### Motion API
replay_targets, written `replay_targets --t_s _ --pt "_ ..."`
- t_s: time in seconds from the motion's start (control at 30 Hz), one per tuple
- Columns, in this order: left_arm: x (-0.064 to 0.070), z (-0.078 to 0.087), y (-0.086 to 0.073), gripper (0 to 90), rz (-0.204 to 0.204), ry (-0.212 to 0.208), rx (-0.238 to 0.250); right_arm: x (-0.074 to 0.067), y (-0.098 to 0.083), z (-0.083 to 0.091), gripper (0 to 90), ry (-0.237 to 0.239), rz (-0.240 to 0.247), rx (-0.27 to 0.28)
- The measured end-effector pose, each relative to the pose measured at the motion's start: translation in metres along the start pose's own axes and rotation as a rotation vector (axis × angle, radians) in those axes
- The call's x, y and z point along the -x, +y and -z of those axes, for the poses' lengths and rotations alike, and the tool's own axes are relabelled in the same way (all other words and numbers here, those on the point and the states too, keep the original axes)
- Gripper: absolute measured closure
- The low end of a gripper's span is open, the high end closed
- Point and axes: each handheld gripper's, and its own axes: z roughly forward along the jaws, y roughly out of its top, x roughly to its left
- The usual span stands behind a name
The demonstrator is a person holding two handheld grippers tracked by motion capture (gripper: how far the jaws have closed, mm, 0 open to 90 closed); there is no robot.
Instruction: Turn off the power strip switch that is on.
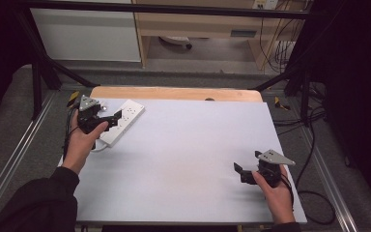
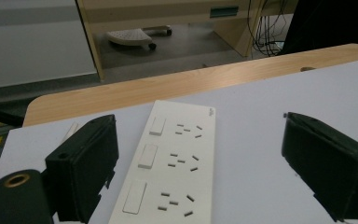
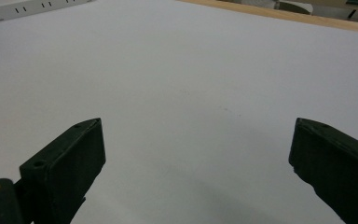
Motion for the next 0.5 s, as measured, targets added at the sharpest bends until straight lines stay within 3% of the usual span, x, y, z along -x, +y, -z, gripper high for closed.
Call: replay_targets --t_s 0.5 --pt "-0.009 -0.011 -0.005 11.4 0.009 0.014 -0.060 -0.001 0.000 -0.001 3.3 0.000 -0.004 -0.007"
